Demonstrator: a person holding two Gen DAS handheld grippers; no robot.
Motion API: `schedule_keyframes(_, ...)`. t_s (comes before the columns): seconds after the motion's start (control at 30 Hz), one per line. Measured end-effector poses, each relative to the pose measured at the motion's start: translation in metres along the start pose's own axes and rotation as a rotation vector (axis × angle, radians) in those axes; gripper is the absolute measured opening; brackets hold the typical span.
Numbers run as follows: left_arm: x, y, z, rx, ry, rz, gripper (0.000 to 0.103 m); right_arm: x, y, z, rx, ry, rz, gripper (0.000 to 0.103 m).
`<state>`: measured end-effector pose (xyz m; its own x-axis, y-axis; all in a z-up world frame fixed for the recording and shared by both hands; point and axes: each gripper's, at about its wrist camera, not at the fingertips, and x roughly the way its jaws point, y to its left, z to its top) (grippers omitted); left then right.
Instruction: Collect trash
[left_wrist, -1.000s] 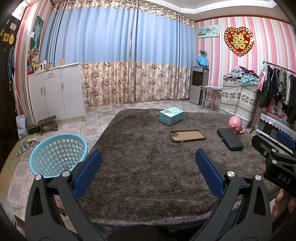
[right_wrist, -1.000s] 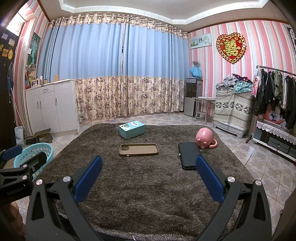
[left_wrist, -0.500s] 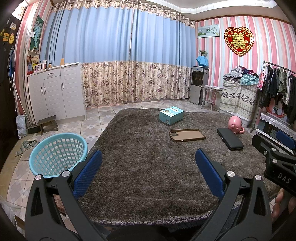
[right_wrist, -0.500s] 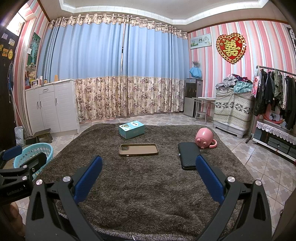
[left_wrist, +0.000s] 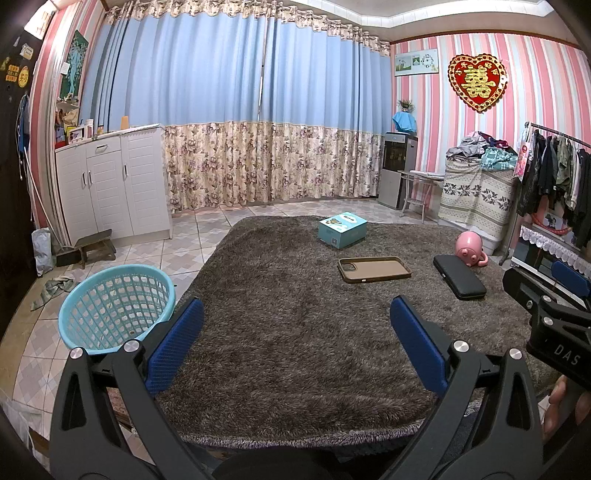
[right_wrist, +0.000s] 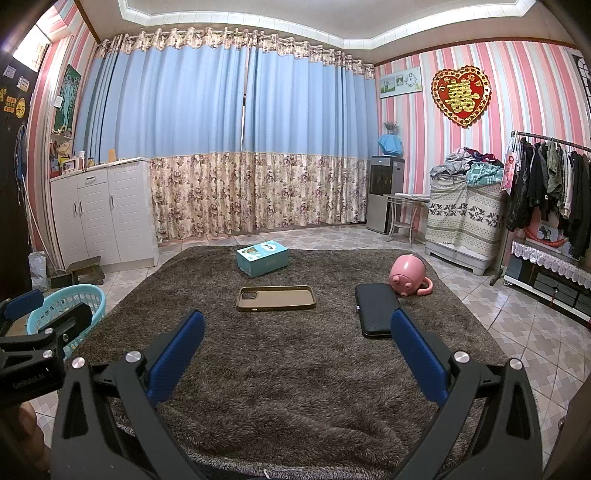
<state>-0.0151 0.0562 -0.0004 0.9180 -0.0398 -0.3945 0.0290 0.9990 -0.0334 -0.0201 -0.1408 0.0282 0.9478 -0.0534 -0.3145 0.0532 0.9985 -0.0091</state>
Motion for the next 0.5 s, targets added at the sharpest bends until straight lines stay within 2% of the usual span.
schedule_keyframes(0.5,-0.0003,0.0001,-0.0007,0.001,0.000,0.001,0.098,0.0004,0.0004,-0.0001,0.001,-0.002,0.000,0.099)
